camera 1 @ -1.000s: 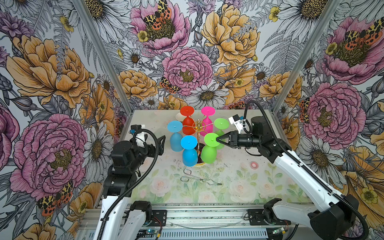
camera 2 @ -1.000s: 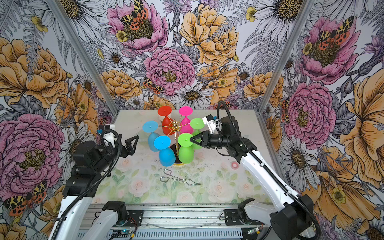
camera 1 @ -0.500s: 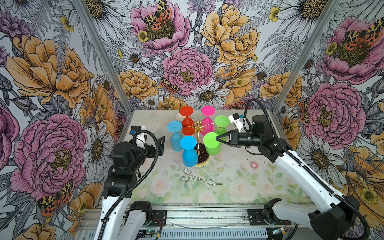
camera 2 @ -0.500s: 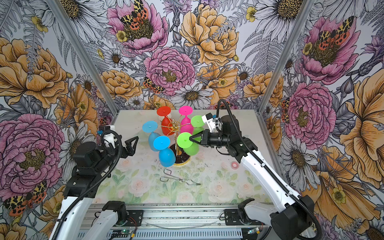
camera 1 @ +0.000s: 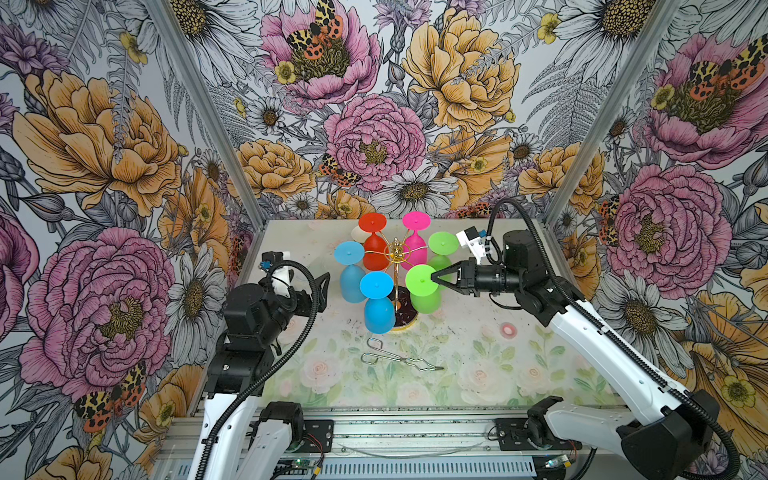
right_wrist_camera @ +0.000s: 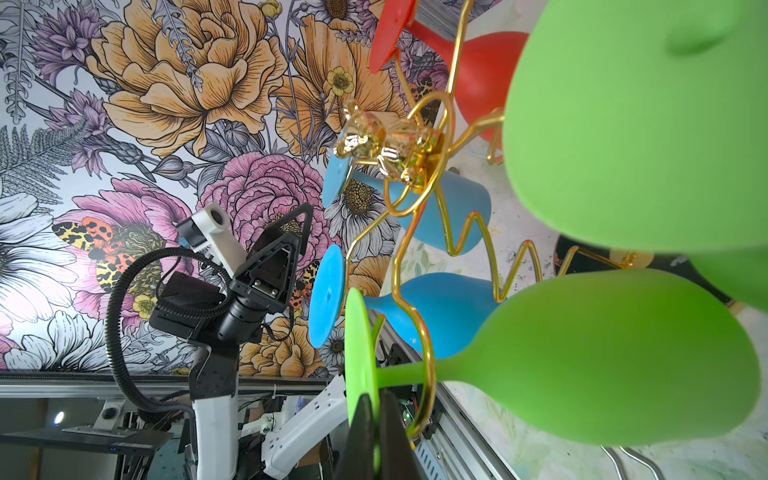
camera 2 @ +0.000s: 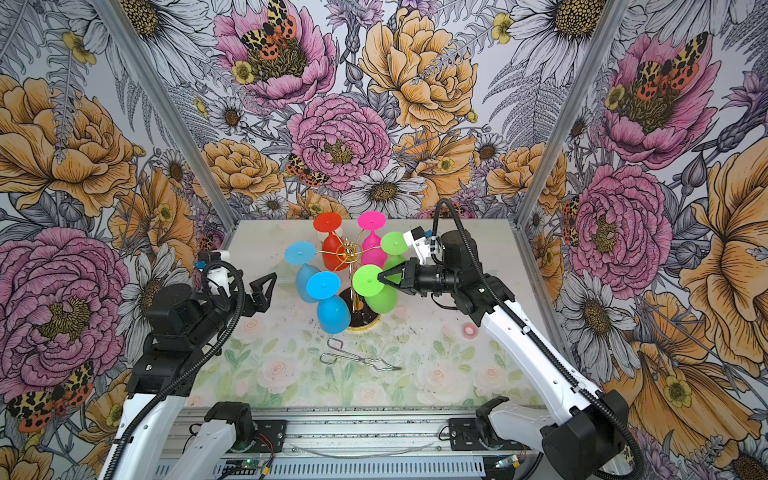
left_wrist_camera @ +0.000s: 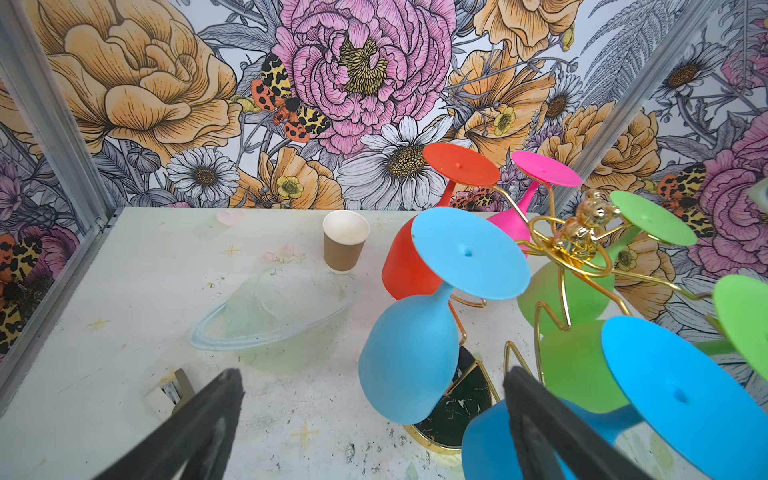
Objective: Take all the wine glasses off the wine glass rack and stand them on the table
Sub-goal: 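Close the right gripper on the lime green glass base and lift it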
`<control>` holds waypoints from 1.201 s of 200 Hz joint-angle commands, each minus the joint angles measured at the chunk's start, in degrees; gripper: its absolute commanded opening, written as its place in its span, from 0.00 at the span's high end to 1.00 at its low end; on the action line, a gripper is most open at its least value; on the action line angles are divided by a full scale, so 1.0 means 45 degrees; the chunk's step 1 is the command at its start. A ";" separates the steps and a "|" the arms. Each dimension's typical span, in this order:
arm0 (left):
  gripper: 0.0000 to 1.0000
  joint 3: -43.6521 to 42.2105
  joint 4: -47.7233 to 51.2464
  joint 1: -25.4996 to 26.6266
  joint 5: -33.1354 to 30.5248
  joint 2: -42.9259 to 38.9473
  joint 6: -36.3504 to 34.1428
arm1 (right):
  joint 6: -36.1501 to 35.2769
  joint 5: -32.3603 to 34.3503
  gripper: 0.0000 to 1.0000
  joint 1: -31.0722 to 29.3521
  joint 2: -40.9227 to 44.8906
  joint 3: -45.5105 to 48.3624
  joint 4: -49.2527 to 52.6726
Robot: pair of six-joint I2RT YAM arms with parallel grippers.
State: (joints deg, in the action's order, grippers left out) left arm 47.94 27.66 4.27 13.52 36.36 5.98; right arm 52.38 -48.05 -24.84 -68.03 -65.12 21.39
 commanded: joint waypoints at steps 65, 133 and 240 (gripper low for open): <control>0.01 -0.0079 0.0024 0.0066 -0.0134 -0.0032 -0.0293 | 0.1799 -0.0142 1.00 -0.0115 0.0431 0.0290 -0.1857; 0.01 -0.0036 0.0019 0.0055 -0.0103 -0.0140 -0.0352 | 0.2801 0.0305 1.00 -0.0114 0.0297 0.0631 -0.2964; 0.01 0.0200 0.0028 -0.0071 0.0209 0.0163 -0.0547 | 0.4610 0.0545 1.00 -0.0164 -0.0141 0.1544 -0.5699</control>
State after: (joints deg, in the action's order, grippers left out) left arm 47.94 27.68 4.27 13.58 36.82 4.47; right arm 71.99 -46.33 -25.15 -68.12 -57.67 -0.05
